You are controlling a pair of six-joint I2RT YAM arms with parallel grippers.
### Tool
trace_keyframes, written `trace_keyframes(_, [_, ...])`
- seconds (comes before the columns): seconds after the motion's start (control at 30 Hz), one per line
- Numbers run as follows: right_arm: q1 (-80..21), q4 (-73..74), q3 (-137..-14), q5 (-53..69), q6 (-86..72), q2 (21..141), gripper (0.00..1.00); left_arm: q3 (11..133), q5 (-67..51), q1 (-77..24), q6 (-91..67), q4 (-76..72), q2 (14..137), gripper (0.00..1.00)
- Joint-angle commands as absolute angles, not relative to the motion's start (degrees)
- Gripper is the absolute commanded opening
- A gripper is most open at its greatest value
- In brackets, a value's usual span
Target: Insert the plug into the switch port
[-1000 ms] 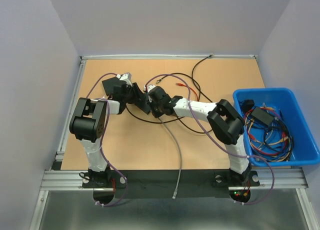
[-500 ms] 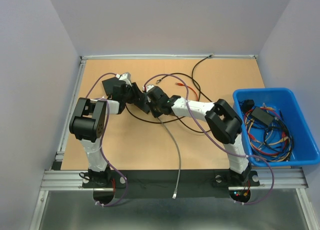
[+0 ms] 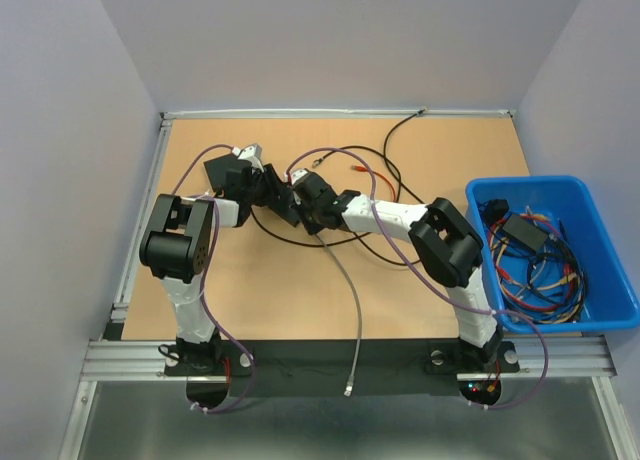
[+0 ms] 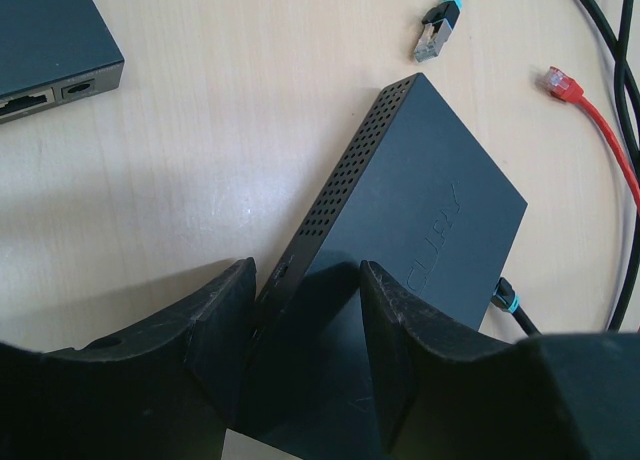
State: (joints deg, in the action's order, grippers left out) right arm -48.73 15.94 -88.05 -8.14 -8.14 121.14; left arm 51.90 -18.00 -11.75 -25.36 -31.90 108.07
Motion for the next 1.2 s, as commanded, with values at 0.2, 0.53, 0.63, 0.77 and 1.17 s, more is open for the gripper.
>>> trace_keyframes(0.2, [-48.5,7.9,-90.4,-11.2,-7.5,117.6,0.0,52.8,-22.2,-12.7,-25.5,-27.9,109.3,0.56])
trace_keyframes(0.53, [-48.5,6.6,-89.9,-12.7,-8.3,116.4,0.0,52.8,-22.1,-12.7,-25.6,-27.7,109.2,0.56])
trace_keyframes(0.63, [-48.5,6.0,-89.2,-12.9,-8.4,115.8,0.01,52.8,-22.1,-12.7,-25.6,-27.7,109.2,0.56])
trace_keyframes(0.77, [-48.4,4.6,-87.8,-12.1,-8.6,114.7,0.0,52.9,-22.1,-12.7,-25.6,-27.6,109.4,0.56])
trace_keyframes(1.17, [-48.5,0.4,-83.2,-9.6,-7.7,115.3,0.01,53.1,-23.2,-12.7,-25.0,-26.9,109.6,0.56])
